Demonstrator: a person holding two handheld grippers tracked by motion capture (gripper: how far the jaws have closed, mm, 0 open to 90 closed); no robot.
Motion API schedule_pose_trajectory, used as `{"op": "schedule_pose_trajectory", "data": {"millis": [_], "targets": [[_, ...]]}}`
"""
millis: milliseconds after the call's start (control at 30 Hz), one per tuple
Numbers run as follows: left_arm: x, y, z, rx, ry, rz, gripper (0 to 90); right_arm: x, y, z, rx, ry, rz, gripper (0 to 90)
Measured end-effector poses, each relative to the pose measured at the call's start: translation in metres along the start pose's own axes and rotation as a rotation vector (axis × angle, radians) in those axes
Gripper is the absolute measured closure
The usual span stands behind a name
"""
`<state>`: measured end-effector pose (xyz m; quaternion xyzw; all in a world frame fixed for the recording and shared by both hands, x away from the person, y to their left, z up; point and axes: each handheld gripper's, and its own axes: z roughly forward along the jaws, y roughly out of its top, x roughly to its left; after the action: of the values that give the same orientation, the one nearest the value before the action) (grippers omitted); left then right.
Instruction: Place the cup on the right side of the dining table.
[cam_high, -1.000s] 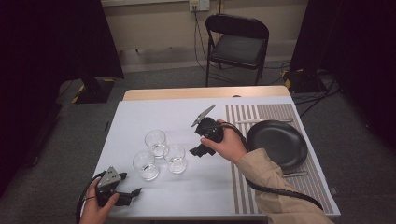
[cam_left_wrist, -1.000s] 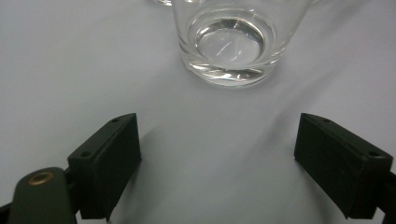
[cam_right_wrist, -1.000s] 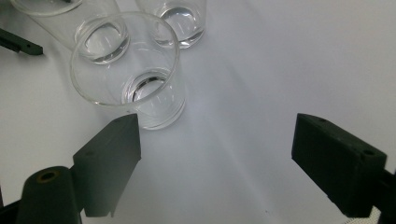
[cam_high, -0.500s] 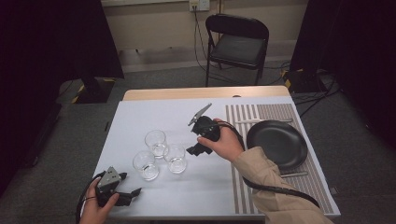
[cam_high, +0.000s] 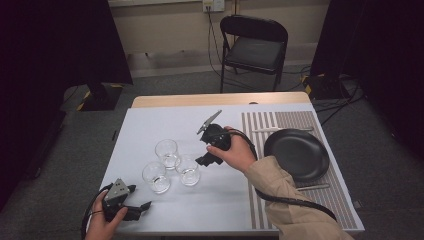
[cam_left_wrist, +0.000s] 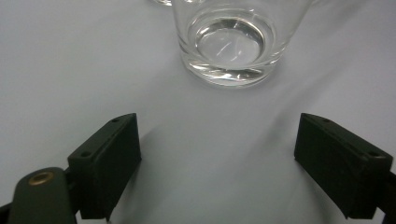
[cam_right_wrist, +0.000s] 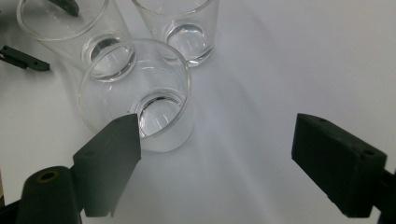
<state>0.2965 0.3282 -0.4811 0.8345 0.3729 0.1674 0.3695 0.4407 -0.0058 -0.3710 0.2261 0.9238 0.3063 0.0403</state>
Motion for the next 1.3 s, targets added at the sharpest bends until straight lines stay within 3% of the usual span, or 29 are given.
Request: {"op": "schedule_pose_trajectory", "data": {"millis": [1300], "targets": [[0.000,0.000,0.000,-0.001,0.000,-0.001,13.6,0.001,0.013,0.025,0.010,-0.004,0.001,14.7]]}}
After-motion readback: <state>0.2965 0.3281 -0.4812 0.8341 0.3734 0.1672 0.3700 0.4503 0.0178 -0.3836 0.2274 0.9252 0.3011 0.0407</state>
